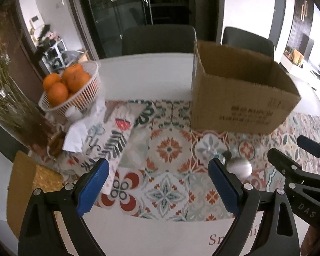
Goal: Organize rigid objects
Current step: 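Withdraw both tools from the box toward the figurine and silver device, then close right tool on silver egg-shaped device, then close left tool on white-and-blue figurine while right tool holds silver device, then carry figurine in left tool and silver device in right tool over the box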
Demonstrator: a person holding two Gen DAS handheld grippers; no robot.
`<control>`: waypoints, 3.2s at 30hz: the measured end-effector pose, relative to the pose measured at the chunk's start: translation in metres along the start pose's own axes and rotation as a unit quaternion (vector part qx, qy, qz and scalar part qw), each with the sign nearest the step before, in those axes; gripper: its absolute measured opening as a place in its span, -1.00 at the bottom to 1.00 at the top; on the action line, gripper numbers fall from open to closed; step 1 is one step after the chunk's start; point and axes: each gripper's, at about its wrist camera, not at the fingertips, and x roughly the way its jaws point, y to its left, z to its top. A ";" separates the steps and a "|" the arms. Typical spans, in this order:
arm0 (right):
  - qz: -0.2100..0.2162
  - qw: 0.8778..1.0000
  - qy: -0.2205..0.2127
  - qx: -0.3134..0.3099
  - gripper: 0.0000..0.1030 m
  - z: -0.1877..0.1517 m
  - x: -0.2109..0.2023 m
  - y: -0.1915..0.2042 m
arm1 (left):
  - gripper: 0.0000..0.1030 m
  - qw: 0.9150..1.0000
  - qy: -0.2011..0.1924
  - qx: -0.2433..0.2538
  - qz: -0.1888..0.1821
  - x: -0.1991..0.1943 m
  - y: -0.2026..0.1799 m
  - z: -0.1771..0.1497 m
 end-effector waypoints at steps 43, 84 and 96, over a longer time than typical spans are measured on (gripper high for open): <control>0.005 0.997 0.080 0.012 0.29 -0.045 0.134 0.016 | 0.70 0.968 0.047 0.204 -0.138 0.134 -0.043 -0.028; -0.040 0.993 0.059 0.091 0.29 -0.058 0.093 -0.040 | 0.06 0.967 0.038 0.171 -0.188 0.131 -0.073 -0.012; -0.041 0.994 0.028 0.095 0.29 -0.050 0.055 -0.049 | 0.06 0.979 0.008 0.110 -0.172 0.079 -0.048 -0.017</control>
